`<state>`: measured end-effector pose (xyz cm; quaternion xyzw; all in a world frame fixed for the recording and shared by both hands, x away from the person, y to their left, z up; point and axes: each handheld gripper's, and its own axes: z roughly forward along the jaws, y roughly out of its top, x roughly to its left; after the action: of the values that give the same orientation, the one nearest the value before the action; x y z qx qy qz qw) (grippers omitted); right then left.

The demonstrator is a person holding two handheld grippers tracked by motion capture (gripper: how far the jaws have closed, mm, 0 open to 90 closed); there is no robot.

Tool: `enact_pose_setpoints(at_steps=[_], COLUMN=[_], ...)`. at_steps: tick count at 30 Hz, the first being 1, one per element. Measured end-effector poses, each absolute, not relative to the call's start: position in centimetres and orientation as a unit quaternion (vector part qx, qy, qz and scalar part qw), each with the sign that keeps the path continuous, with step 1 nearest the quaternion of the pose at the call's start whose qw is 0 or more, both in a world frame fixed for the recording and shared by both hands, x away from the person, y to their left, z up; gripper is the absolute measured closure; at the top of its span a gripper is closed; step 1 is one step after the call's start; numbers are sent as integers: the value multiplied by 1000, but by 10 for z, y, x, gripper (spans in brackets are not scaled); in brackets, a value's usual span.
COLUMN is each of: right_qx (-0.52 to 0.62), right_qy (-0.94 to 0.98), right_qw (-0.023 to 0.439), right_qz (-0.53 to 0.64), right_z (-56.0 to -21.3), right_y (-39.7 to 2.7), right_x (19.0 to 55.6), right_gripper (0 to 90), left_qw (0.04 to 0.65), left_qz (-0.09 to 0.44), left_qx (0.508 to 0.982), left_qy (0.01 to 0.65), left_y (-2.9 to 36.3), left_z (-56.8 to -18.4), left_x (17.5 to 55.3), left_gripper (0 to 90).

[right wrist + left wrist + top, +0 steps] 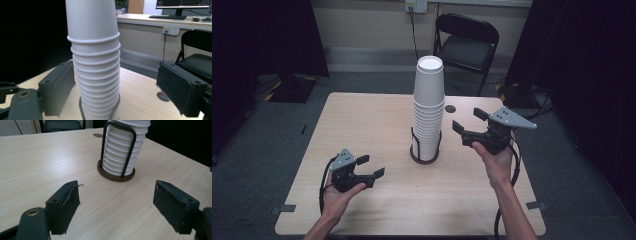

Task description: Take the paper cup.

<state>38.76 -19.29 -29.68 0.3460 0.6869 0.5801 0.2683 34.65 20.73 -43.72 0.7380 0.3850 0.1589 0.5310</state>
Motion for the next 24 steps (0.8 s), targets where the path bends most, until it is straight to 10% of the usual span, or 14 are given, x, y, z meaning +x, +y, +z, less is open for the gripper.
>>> enact_pose_setpoints(at_steps=[24], right_qx=[292], right_qy=[692], right_qw=[230], right_qz=[619], right_z=[-252], right_y=[-155], right_x=[417], right_gripper=[139], left_qw=[529], left_qz=[167], left_qx=[737], left_qy=[385], left_y=[208], left_z=[-439], left_x=[348], left_gripper=[214])
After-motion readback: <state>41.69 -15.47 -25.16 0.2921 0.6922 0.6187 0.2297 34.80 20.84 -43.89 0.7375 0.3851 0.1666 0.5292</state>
